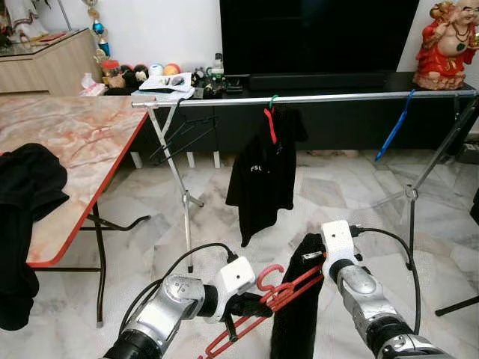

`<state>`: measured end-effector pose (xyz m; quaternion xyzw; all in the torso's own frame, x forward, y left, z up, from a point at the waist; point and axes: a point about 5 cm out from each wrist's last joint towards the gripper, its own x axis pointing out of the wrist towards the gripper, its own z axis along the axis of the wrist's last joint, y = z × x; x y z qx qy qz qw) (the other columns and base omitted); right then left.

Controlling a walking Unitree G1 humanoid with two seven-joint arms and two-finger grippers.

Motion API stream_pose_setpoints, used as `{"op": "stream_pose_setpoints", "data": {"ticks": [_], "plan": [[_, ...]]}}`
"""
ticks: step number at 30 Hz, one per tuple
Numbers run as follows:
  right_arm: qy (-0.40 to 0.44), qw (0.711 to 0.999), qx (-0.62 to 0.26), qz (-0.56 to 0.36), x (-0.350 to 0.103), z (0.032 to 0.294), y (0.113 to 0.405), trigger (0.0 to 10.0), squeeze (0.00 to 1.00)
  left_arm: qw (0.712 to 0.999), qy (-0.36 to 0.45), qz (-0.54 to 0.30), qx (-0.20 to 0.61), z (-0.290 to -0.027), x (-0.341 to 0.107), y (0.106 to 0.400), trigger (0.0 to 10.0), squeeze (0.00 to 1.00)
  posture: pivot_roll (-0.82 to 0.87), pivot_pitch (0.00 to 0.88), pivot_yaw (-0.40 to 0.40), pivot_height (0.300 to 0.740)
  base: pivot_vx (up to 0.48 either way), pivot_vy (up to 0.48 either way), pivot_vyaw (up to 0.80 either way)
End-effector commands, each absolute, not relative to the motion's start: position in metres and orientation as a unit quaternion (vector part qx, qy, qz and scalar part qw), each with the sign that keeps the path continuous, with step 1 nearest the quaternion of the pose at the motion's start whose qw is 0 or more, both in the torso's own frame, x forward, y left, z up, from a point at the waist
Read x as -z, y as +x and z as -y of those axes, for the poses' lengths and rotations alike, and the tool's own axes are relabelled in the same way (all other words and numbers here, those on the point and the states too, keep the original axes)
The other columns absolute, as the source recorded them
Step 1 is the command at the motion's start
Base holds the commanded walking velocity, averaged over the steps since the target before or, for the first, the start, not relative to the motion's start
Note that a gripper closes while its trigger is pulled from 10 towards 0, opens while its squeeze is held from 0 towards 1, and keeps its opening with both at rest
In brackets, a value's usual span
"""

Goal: Hang hanger

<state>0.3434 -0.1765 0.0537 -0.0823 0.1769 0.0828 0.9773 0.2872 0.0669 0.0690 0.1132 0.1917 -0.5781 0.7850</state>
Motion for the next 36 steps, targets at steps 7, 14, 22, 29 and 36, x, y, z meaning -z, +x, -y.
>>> {"op": "stream_pose_setpoints", "data": {"ticks": [7,14,22,29,36], "plan": [[-0.070,0.978,-0.074,-0.182,-0.047,0.180,0.337,10.0,0.00,0.777,0.123,-0.205,0.582,-0.079,-0.068,0.287,10.0,0.00,0.00,0.000,0.043,0.740,0.000,0.000,0.00],[-0.070,0.980,-0.062,-0.176,-0.051,0.186,0.340,10.0,0.00,0.769,0.137,-0.222,0.584,-0.085,-0.063,0.284,10.0,0.00,-0.01,0.000,0.041,0.740,0.000,0.000,0.00],[-0.069,0.981,-0.058,-0.173,-0.053,0.187,0.341,10.0,0.00,0.778,0.139,-0.224,0.570,-0.087,-0.061,0.286,10.0,0.00,0.00,0.000,0.039,0.740,0.000,0.000,0.00],[-0.041,0.983,-0.052,-0.170,-0.052,0.181,0.341,10.0,0.00,0.798,0.130,-0.226,0.544,-0.084,-0.058,0.290,10.0,0.00,0.00,0.000,0.042,0.740,0.000,0.000,0.00],[0.059,0.983,-0.060,-0.161,-0.053,0.168,0.341,10.0,0.00,0.800,0.124,-0.230,0.540,-0.082,-0.056,0.290,10.0,0.00,-0.01,0.003,0.046,0.740,0.000,0.000,0.00]]}}
